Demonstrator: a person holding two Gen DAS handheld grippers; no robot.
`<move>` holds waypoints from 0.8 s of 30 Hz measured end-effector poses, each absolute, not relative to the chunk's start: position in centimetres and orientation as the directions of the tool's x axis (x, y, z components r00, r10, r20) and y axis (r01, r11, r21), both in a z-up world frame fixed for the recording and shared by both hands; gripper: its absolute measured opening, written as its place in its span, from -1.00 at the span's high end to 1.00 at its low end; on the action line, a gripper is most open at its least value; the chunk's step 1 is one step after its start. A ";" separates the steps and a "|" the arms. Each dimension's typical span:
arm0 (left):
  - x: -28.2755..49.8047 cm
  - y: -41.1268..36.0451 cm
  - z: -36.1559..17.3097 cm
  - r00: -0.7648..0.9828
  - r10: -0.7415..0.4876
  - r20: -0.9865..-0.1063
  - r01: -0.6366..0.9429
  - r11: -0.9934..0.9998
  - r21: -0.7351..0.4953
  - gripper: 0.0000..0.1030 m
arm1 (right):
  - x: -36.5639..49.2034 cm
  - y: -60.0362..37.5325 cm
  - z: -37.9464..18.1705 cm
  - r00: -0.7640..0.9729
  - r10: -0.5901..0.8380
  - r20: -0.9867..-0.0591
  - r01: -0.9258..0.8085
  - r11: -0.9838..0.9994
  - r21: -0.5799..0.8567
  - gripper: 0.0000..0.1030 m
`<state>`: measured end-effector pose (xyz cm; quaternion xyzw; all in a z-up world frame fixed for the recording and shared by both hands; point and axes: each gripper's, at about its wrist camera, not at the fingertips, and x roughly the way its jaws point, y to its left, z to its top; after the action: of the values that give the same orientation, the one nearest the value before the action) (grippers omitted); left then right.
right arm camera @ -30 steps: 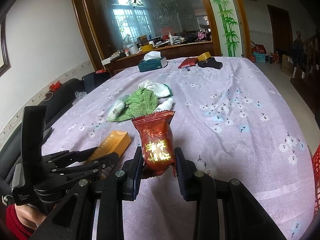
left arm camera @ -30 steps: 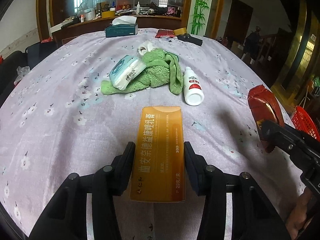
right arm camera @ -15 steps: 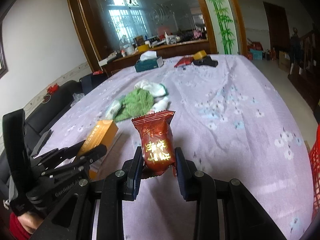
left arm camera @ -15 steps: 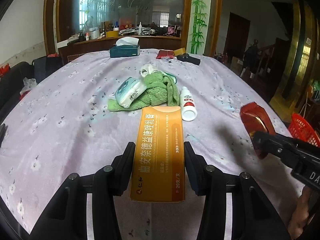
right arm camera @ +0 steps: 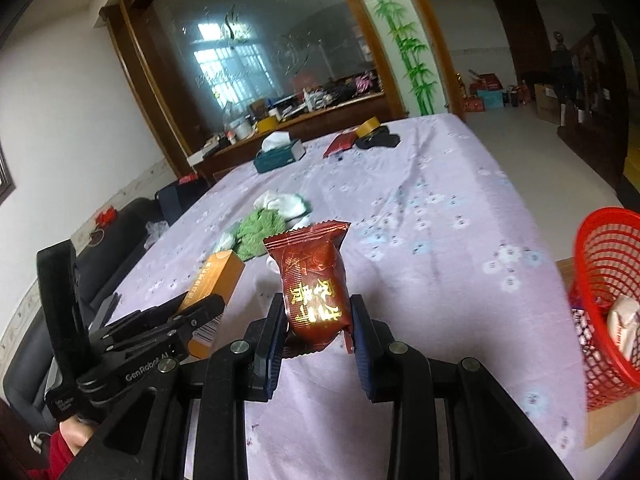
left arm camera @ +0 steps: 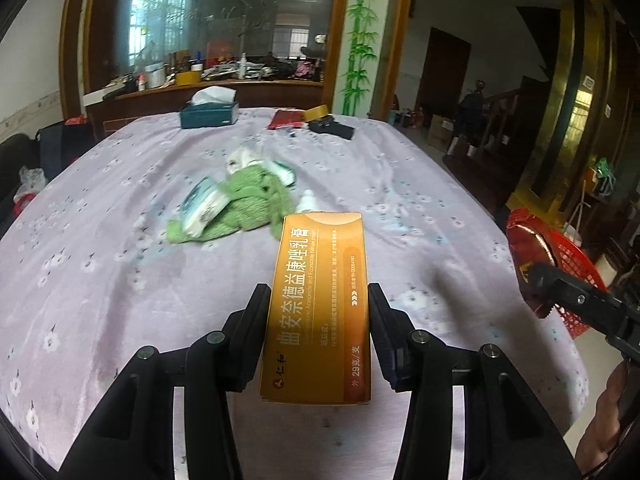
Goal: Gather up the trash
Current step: 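Carry both held items to the red basket and open both tools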
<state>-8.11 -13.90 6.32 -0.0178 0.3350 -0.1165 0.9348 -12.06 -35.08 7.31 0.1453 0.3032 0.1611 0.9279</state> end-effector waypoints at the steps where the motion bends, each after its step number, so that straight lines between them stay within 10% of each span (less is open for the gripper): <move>1: -8.2 -14.3 6.6 0.749 -0.234 -0.619 0.214 0.971 -0.108 0.10 | -12.4 -35.6 7.5 0.772 0.381 -0.508 -0.203 0.906 0.371 0.35; 24: -8.9 -25.7 10.2 0.691 -0.408 -0.597 0.458 0.886 -0.074 0.09 | -16.4 -45.8 9.6 0.862 0.268 -0.430 -0.058 0.895 0.442 0.35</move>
<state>-8.87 -25.71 10.18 0.0404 0.3146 -0.2357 0.9186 -16.43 -45.78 9.63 0.2122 0.2478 0.0865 0.9413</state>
